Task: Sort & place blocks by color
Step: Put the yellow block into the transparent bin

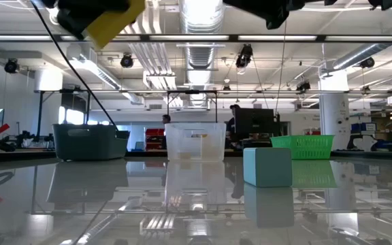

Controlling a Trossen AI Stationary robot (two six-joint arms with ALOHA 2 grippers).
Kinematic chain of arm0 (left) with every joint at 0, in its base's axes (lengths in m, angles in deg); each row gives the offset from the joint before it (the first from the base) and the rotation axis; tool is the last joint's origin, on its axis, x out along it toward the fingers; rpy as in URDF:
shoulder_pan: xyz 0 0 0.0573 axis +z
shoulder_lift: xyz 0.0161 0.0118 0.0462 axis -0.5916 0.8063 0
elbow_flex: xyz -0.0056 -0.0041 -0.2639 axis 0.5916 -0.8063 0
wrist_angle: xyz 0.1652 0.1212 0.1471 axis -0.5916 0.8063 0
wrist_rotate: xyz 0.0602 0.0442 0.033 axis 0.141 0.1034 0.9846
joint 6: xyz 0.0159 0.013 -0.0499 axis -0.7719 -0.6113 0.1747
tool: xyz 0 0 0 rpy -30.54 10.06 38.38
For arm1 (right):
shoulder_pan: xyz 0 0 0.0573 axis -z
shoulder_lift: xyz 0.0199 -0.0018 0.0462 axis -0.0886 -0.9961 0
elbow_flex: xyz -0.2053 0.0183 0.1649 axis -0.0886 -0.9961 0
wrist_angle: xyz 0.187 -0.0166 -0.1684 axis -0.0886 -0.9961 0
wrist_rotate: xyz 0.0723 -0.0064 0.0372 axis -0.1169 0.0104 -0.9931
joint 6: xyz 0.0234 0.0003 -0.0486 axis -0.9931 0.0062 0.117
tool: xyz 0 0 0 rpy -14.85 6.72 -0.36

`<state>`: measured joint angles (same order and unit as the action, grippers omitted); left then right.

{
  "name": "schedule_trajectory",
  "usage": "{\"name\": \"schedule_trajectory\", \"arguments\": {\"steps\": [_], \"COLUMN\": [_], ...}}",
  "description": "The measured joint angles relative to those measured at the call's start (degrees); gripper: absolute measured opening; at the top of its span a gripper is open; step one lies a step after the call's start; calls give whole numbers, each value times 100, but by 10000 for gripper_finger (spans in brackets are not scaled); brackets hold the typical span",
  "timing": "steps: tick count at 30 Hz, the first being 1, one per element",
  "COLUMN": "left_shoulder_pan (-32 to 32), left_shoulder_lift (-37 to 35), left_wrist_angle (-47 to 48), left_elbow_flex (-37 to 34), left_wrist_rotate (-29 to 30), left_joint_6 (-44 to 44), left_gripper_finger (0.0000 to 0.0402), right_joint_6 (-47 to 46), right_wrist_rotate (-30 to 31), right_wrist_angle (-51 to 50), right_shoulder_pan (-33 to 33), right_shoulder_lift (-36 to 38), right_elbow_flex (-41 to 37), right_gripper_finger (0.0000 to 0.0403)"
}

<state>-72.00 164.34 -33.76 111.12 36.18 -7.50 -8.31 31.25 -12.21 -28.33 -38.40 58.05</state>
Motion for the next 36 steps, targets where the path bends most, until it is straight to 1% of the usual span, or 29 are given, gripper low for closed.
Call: {"name": "schedule_trajectory", "arguments": {"steps": [2, 4, 7, 10, 14, 17, 21, 23, 27, 31, 33, 36], "left_shoulder_pan": [76, 148, 254, 346, 466, 559, 732, 813, 905, 1008, 1102, 1285], "left_shoulder_lift": [-25, -19, -3, -5, 7, 42, 109, 198, 492, 845, 946, 1081], "left_wrist_angle": [-658, -1241, -1911, -2443, -2872, -3179, -3576, -3801, -4269, -4997, -5208, -5278], "left_elbow_flex": [-2, 0, 0, 0, 0, 0, 20, 20, 20, 59, 94, 215], "left_wrist_rotate": [9, 9, -80, -189, -196, -240, -589, -746, -774, -858, -993, -1499], "left_joint_6": [-722, -1364, -2156, -2601, -2723, -2747, -2857, -2860, -2994, -3265, -3325, -3288], "left_gripper_finger": [90, 90, 90, 90, 90, 90, 90, 90, 90, 90, 90, 90], "right_joint_6": [194, 411, 656, 802, 832, 633, 550, 533, 391, 322, 339, 345], "right_wrist_rotate": [-277, -461, -548, -563, -582, -584, -602, -650, -997, -1007, -1005, -1017], "right_wrist_angle": [727, 1169, 1270, 1272, 1287, 1287, 1440, 1558, 1631, 1630, 1633, 1628], "right_shoulder_pan": [0, 0, 0, 0, 0, 28, 87, 100, 133, 175, 194, 258], "right_shoulder_lift": [0, 0, 0, 0, 0, 0, 0, 0, 0, 0, 0, 0], "right_elbow_flex": [-200, -314, -335, -316, -308, -308, -308, -305, -305, -305, -305, -305], "right_gripper_finger": [231, 231, 231, 231, 231, 231, 231, 231, 231, 231, 231, 231]}}
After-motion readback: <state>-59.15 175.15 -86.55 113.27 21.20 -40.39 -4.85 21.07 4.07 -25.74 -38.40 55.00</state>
